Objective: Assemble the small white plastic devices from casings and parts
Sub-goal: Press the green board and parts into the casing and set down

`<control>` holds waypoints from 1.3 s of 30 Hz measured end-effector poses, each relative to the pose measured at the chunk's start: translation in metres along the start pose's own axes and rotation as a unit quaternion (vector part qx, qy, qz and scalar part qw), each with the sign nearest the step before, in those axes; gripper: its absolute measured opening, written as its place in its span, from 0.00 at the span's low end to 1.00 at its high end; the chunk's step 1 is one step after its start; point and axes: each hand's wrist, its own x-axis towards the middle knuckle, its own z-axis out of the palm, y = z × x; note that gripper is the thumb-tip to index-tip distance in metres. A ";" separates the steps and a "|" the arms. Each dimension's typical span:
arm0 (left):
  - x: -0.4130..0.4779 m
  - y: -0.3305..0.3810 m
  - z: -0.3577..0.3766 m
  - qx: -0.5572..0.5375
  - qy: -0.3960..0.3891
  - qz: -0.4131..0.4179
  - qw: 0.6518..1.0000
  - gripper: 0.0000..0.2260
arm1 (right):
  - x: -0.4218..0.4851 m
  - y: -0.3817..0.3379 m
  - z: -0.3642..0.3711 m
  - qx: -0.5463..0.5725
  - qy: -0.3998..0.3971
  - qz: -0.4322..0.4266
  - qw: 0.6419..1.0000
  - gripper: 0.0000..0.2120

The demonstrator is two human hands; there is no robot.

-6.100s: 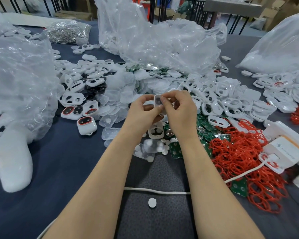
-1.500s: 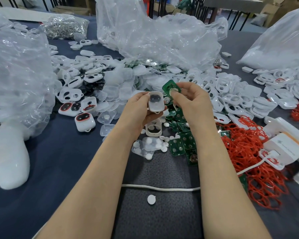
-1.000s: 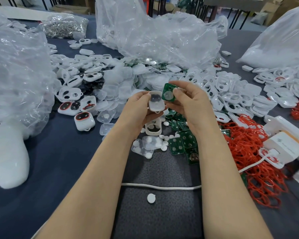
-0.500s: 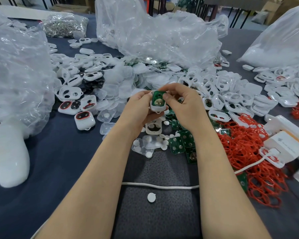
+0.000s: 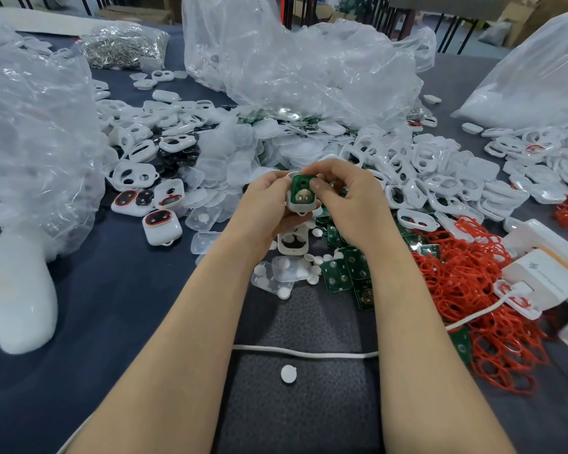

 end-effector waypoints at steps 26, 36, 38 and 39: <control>0.003 -0.004 -0.002 -0.003 -0.007 0.005 1.000 0.08 | 0.004 0.009 0.004 -0.049 0.028 -0.007 0.998 0.10; 0.003 -0.006 -0.003 0.043 -0.021 0.031 0.998 0.05 | 0.005 0.013 0.007 -0.018 0.043 0.019 0.999 0.05; 0.003 -0.006 -0.003 0.044 -0.026 0.037 0.998 0.08 | 0.005 0.013 0.006 -0.015 0.047 0.024 0.998 0.04; 0.003 -0.006 -0.003 0.043 -0.028 0.040 0.998 0.08 | 0.005 0.013 0.006 -0.011 0.049 0.027 0.998 0.03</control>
